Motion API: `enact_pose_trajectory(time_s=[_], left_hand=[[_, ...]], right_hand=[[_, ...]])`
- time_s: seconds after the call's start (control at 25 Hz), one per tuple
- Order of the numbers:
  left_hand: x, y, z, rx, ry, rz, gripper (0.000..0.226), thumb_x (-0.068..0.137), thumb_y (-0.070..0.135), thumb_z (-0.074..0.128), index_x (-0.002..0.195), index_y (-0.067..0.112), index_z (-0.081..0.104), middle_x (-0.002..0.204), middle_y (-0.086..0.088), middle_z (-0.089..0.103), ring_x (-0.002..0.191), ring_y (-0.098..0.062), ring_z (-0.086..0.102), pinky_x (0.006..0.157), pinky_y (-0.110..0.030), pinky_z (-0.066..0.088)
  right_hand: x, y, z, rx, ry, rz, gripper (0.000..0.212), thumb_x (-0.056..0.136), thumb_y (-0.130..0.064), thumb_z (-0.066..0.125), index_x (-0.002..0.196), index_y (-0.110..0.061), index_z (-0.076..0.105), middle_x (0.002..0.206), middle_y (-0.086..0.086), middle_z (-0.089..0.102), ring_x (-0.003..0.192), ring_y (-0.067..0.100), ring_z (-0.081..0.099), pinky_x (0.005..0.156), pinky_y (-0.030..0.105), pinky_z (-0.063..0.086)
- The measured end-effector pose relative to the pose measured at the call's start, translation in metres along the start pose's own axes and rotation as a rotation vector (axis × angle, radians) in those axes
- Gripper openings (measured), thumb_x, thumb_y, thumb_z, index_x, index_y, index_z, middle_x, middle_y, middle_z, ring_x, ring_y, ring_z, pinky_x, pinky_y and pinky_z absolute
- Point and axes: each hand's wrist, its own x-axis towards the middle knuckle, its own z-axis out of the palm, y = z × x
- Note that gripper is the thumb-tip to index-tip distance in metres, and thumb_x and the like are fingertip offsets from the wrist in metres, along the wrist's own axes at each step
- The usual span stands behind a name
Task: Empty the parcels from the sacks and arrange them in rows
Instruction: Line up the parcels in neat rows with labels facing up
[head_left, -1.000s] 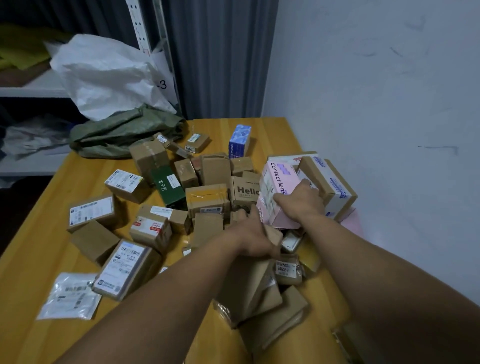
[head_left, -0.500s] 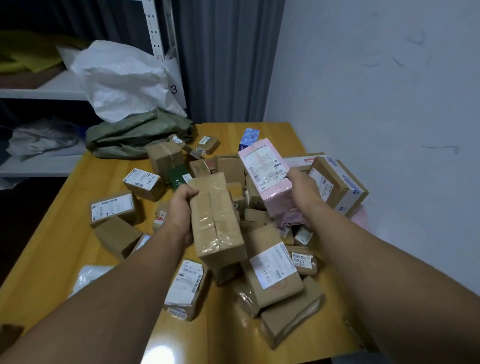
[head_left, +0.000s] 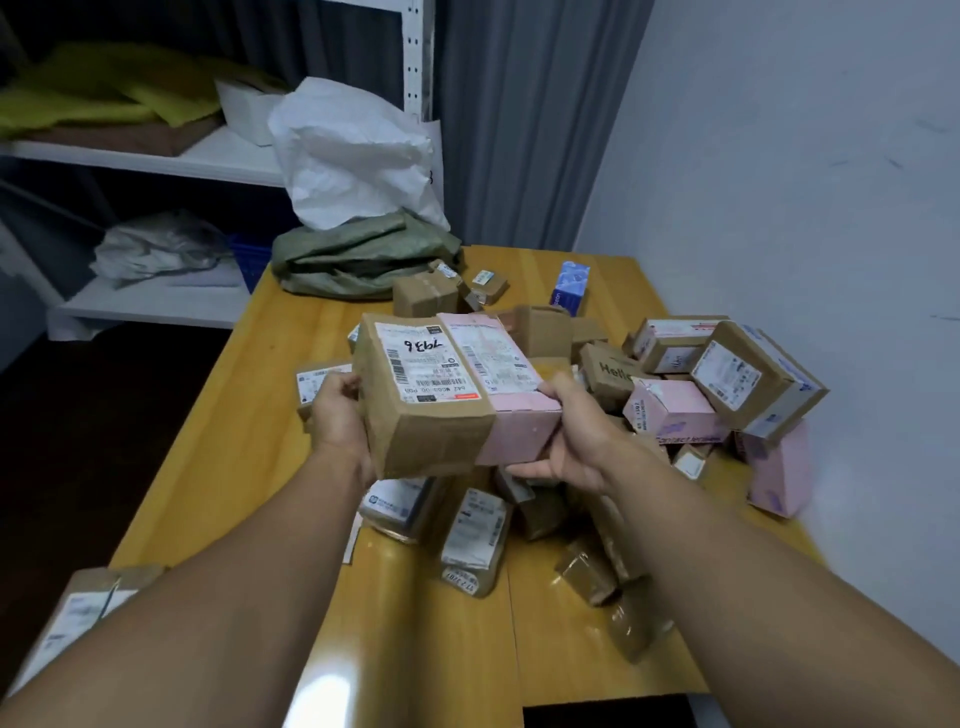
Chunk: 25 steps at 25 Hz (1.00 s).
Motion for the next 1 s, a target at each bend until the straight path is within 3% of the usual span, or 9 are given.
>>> enact_pose_trajectory(time_s=[0.12, 0.24, 0.4, 0.48, 0.6, 0.68, 0.8, 1.0], left_hand=[[0.001, 0.011, -0.034, 0.164, 0.048, 0.086, 0.022, 0.099, 0.027, 0.051, 0.114, 0.017, 0.063, 0.109, -0.017, 0.073, 0.092, -0.034, 0.073, 0.081, -0.052, 0.06], [0.0, 0.026, -0.072, 0.306, 0.136, 0.159, 0.006, 0.1, 0.018, 0.053, 0.098, 0.017, 0.059, 0.113, -0.022, 0.07, 0.092, -0.034, 0.071, 0.083, -0.052, 0.056], [-0.013, 0.041, -0.104, 0.186, 0.023, -0.023, 0.037, 0.099, 0.047, 0.051, 0.106, 0.014, 0.068, 0.101, -0.016, 0.076, 0.095, -0.036, 0.072, 0.084, -0.049, 0.057], [-0.016, 0.047, -0.12, 0.198, -0.012, -0.073, 0.04, 0.098, 0.043, 0.055, 0.121, 0.012, 0.067, 0.11, -0.016, 0.074, 0.101, -0.036, 0.071, 0.092, -0.05, 0.054], [-0.021, 0.051, -0.136, 0.269, -0.003, -0.073, 0.034, 0.097, 0.034, 0.057, 0.117, 0.009, 0.067, 0.107, -0.017, 0.074, 0.096, -0.035, 0.073, 0.085, -0.045, 0.057], [-0.024, 0.05, -0.146, 0.305, 0.001, -0.064, 0.032, 0.096, 0.028, 0.059, 0.12, 0.008, 0.064, 0.107, -0.017, 0.075, 0.095, -0.035, 0.073, 0.081, -0.044, 0.058], [-0.027, 0.044, -0.165, 0.351, 0.073, -0.038, 0.039, 0.092, 0.023, 0.064, 0.127, 0.008, 0.055, 0.108, -0.017, 0.074, 0.098, -0.037, 0.072, 0.09, -0.053, 0.056], [-0.038, 0.041, -0.19, 0.368, 0.217, -0.059, 0.031, 0.087, 0.019, 0.067, 0.114, 0.004, 0.067, 0.099, -0.018, 0.076, 0.09, -0.037, 0.074, 0.089, -0.053, 0.057]], right_hand=[[-0.001, 0.016, 0.026, -0.001, -0.038, 0.003, 0.038, 0.095, -0.034, 0.043, 0.127, -0.024, 0.061, 0.114, 0.008, 0.075, 0.11, 0.033, 0.068, 0.089, 0.059, 0.056], [0.002, 0.033, 0.054, -0.049, -0.063, 0.001, 0.038, 0.095, -0.031, 0.044, 0.129, -0.026, 0.061, 0.119, 0.008, 0.073, 0.109, 0.033, 0.069, 0.086, 0.058, 0.058], [0.006, 0.056, 0.092, -0.095, -0.115, 0.062, 0.037, 0.097, -0.03, 0.049, 0.133, -0.028, 0.057, 0.125, 0.008, 0.069, 0.112, 0.033, 0.067, 0.086, 0.059, 0.057], [0.007, 0.062, 0.106, -0.166, -0.141, 0.091, 0.034, 0.097, -0.038, 0.056, 0.13, -0.03, 0.059, 0.121, 0.005, 0.072, 0.11, 0.031, 0.068, 0.086, 0.058, 0.058], [0.011, 0.071, 0.122, -0.316, -0.171, 0.126, 0.041, 0.09, -0.054, 0.066, 0.124, -0.03, 0.064, 0.11, 0.001, 0.076, 0.106, 0.026, 0.071, 0.082, 0.052, 0.061], [0.016, 0.076, 0.128, -0.354, -0.171, 0.133, 0.045, 0.087, -0.055, 0.07, 0.123, -0.029, 0.065, 0.106, 0.0, 0.077, 0.103, 0.025, 0.072, 0.079, 0.05, 0.062], [0.02, 0.08, 0.135, -0.375, -0.222, 0.15, 0.044, 0.086, -0.051, 0.072, 0.122, -0.027, 0.065, 0.104, 0.001, 0.078, 0.101, 0.024, 0.073, 0.082, 0.051, 0.061], [0.027, 0.101, 0.145, -0.486, -0.227, 0.179, 0.049, 0.079, -0.054, 0.079, 0.117, -0.024, 0.068, 0.1, 0.0, 0.078, 0.097, 0.022, 0.074, 0.08, 0.048, 0.062]])
